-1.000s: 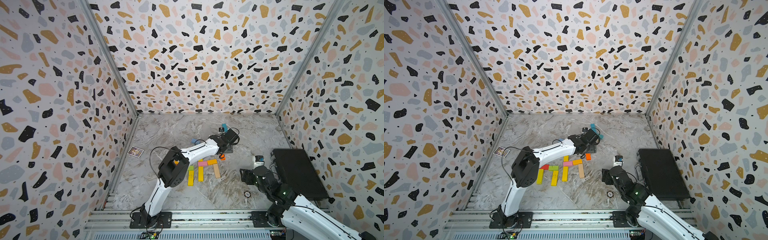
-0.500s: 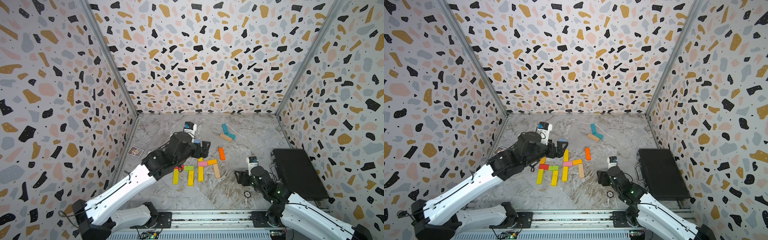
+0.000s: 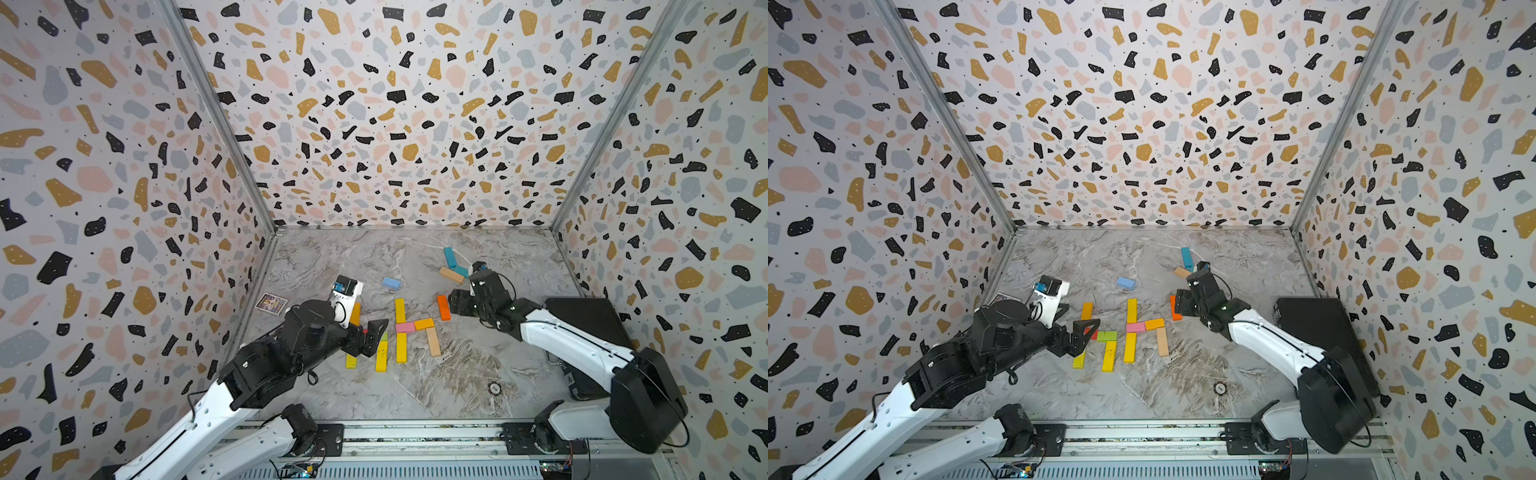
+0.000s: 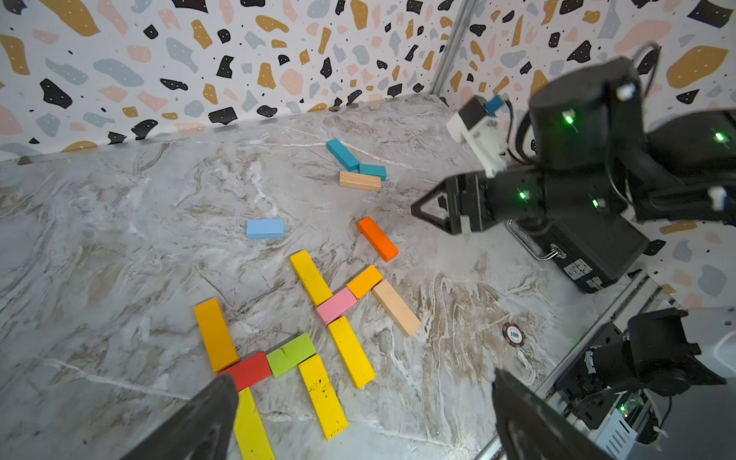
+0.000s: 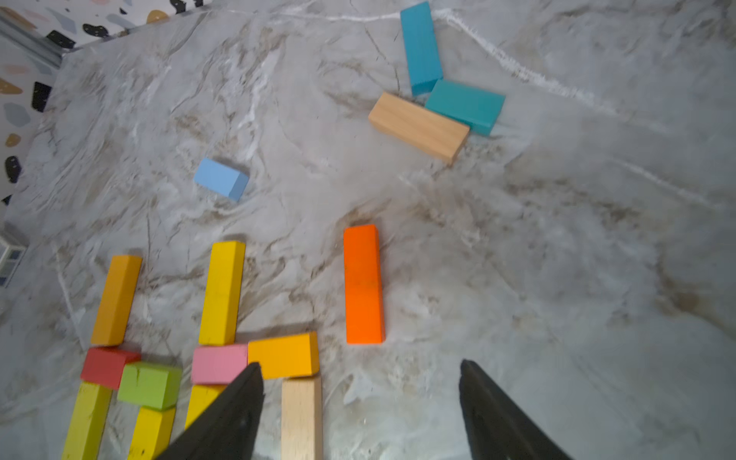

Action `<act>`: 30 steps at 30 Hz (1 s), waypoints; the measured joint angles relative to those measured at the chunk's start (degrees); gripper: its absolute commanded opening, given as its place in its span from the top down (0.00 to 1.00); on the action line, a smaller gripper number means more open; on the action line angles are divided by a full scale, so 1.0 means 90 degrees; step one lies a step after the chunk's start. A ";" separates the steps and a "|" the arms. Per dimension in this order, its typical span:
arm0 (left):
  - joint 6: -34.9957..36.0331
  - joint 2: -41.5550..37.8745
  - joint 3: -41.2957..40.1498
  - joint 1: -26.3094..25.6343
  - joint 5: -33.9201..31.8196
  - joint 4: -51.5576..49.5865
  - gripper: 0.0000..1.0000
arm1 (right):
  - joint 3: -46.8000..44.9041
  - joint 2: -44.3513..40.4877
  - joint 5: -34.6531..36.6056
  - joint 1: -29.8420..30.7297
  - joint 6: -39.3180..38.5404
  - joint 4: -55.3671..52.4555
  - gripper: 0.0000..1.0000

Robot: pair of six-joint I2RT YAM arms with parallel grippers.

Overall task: Assemble the letter h with building blocks
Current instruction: Adjust the building block at the center of the board.

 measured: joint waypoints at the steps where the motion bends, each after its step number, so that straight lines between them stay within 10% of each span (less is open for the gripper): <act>1: 0.0022 -0.0041 -0.0039 0.0000 0.0022 -0.0032 0.01 | 0.0325 0.0308 -0.0034 -0.0117 -0.0061 -0.0029 0.23; 10: 0.0172 -0.0197 -0.0440 0.0007 0.0175 -0.0253 0.01 | 0.3104 0.3055 -0.0682 -0.0821 -0.0444 -0.0899 0.25; 30: 0.0262 -0.0299 -0.0571 0.0126 0.0321 -0.0284 0.01 | 0.1690 0.2963 -0.0270 0.0301 -0.0544 -0.0816 0.27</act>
